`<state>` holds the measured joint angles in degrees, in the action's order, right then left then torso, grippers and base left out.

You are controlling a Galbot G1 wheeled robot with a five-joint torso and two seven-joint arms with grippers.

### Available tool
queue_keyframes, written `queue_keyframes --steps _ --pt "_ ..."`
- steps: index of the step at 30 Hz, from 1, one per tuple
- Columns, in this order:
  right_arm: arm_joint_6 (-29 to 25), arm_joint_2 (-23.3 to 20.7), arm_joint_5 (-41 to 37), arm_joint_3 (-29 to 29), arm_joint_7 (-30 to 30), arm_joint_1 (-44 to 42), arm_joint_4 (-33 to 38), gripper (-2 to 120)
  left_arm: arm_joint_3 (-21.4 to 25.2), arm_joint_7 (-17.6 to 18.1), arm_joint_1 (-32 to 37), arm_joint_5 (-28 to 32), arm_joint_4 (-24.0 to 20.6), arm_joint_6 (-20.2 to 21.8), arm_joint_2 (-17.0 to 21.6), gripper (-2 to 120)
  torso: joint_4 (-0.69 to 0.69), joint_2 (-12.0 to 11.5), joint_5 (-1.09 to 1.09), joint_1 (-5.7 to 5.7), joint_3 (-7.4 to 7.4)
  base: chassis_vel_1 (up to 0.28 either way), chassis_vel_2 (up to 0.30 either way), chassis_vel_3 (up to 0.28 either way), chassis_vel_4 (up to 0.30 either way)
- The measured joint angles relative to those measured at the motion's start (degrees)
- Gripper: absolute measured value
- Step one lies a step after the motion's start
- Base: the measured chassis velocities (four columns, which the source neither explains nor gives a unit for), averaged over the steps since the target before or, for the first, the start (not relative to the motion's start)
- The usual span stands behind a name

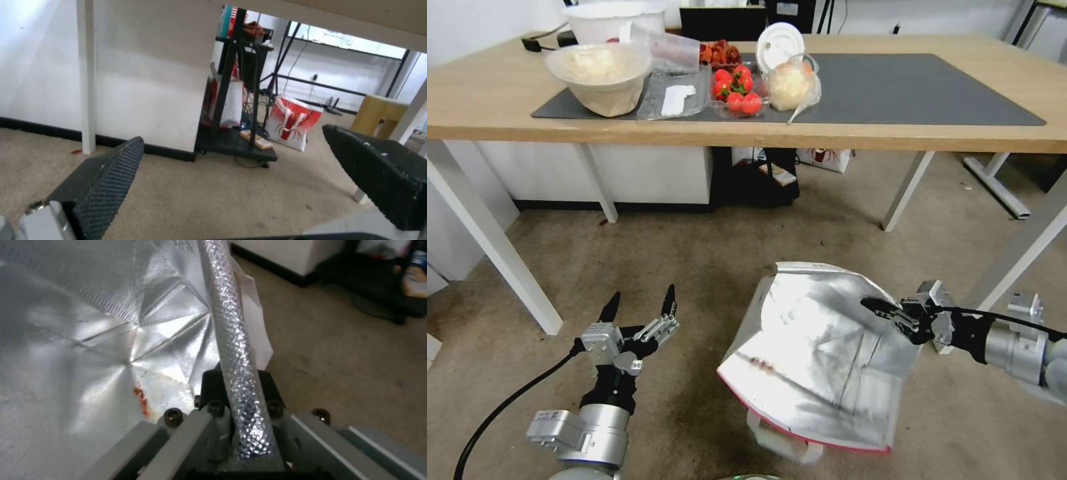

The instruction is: Pick up the food delivery bag from the floor and place it on the table.

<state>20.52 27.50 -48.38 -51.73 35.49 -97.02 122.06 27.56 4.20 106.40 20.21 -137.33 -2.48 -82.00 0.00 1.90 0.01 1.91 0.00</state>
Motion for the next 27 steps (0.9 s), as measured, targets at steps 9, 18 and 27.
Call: queue_keyframes --steps 9,18,27 --pt "2.58 -6.07 -8.46 -1.54 3.45 0.13 1.02 0 0.82 -0.3 -0.38 1.36 0.01 0.27 0.36 100 0.0 0.0 -0.01 0.0 0.0 0.0 0.0 0.0 0.0" --pt "4.57 -8.65 -12.18 -1.65 4.31 0.26 1.54 0 1.86 0.03 -0.89 2.57 -0.08 0.24 0.31 100 0.0 0.0 0.0 0.0 0.0 0.0 0.0 0.0 0.0" --pt "4.67 -7.78 -11.89 -1.07 4.5 0.09 1.62 0 2.13 0.09 -1.36 2.85 0.03 0.12 0.53 100 0.0 0.0 -0.01 0.0 0.0 0.0 0.0 0.0 0.0"
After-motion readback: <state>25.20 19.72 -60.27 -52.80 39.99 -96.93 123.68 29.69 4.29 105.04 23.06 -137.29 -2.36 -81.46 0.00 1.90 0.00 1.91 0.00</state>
